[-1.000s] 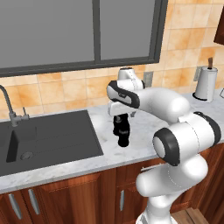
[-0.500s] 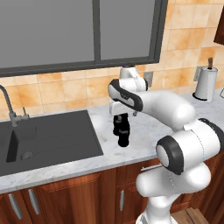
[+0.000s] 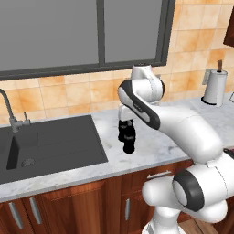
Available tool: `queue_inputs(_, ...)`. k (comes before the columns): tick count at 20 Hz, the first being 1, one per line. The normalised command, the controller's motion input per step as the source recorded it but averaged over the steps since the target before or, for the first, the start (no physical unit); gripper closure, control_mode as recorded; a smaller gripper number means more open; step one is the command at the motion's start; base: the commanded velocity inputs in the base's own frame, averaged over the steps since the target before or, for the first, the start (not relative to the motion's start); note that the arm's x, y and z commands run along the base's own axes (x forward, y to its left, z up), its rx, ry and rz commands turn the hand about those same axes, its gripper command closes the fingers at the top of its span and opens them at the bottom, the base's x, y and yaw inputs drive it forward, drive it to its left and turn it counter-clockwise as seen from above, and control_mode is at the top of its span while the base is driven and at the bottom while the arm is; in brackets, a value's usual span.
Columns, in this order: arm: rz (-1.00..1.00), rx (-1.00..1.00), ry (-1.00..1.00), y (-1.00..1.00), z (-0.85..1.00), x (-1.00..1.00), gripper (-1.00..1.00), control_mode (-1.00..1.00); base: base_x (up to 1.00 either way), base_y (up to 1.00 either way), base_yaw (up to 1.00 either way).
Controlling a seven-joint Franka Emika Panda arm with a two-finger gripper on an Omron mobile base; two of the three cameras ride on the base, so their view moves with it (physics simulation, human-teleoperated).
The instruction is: Place the large bottle from the dining counter next to the other large bottle outside the sink, and place the small bottle from the dining counter next to the other small bottle inside the sink.
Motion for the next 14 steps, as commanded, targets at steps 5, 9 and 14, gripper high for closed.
queue_inputs(5,0.0,0.01,0.03,0.0,0.07,-0.72,-1.0,-1.0,0.0,0.0,0.0)
queue_inputs(9,0.0,0.01,0.01,0.0,0.18,-0.43,-1.0,-1.0,0.0,0.0,0.0)
queue_inputs(14,-0.02,0.0,0.0,0.0,0.22,-0.03,-1.0,-1.0,0.0,0.0,0.0)
